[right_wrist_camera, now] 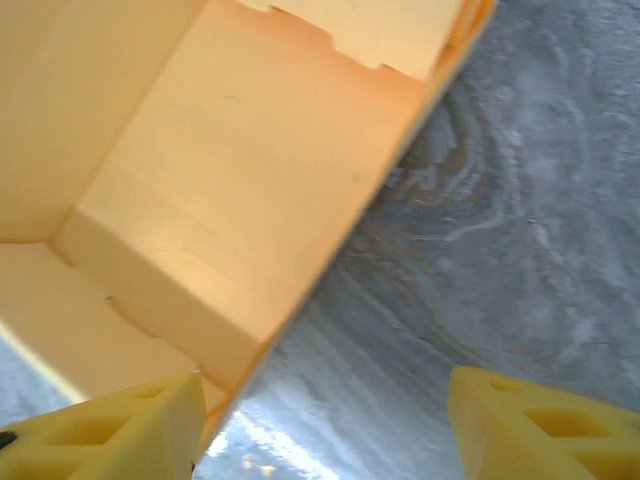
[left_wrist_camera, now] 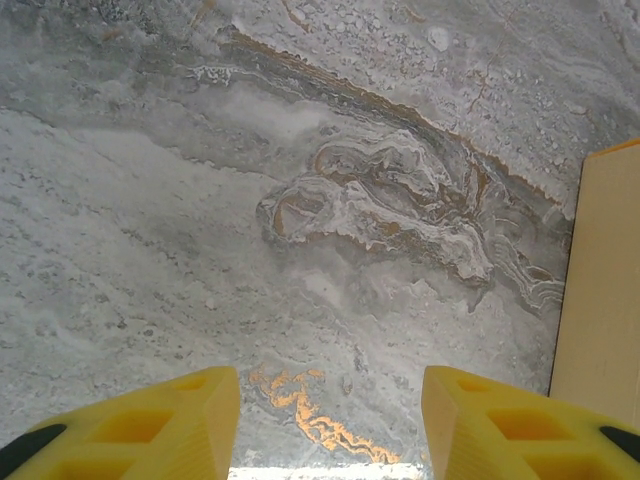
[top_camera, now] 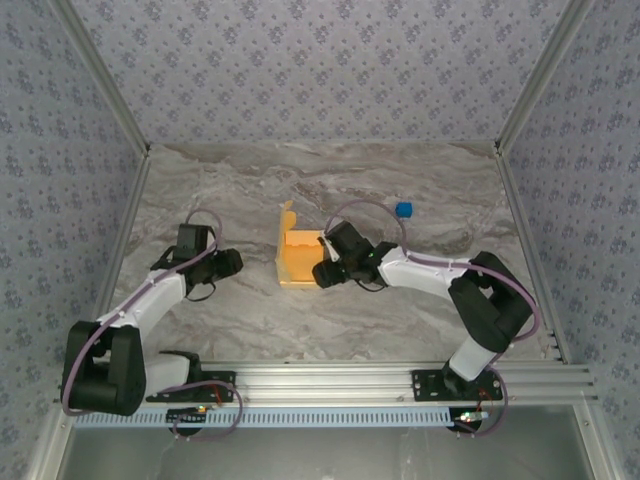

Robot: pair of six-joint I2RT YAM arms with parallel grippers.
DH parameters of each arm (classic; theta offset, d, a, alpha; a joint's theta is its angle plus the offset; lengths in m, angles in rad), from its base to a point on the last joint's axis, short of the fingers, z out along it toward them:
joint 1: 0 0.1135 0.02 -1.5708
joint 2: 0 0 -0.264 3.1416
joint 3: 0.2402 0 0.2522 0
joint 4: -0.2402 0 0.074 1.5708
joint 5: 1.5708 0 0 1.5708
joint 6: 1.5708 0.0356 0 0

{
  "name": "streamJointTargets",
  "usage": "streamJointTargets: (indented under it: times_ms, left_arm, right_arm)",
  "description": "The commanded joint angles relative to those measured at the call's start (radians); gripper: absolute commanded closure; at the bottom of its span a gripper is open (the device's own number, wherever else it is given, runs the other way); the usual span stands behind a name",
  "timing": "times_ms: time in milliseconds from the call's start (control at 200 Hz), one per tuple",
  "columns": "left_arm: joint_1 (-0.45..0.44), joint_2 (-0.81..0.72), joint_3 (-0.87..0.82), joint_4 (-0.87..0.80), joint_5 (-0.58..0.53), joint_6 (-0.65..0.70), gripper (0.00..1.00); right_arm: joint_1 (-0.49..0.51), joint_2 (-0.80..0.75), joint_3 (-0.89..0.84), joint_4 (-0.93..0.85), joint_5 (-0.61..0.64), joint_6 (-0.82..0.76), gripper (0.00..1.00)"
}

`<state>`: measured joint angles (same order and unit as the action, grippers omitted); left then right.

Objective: Fold the paper box

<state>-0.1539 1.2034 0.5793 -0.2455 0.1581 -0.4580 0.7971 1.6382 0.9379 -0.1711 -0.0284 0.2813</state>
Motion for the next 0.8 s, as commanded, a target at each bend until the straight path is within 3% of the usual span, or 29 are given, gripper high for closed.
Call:
streamJointTargets:
  times_ms: [0, 235, 470, 795]
  left_arm:
    - [-0.012, -0.033, -0.028, 0.055, 0.014, -0.022, 0.49]
    - [-0.021, -0.052, -0.053, 0.066, 0.022, -0.013, 0.49]
    - [-0.029, -0.053, -0.036, 0.060, 0.040, 0.006, 0.49]
    - [-0.032, -0.053, -0.030, 0.061, 0.041, 0.028, 0.49]
  right_arm:
    - [0.001, -0.069, -0.023, 0.021, -0.047, 0.017, 0.33]
    - [-0.108, -0.098, -0.014, 0.069, -0.165, -0.074, 0.33]
    - [-0.248, 0.104, 0.174, 0.049, -0.366, -0.180, 0.41]
    - [-0.278, 0.368, 0.475, -0.122, -0.444, -0.316, 0.42]
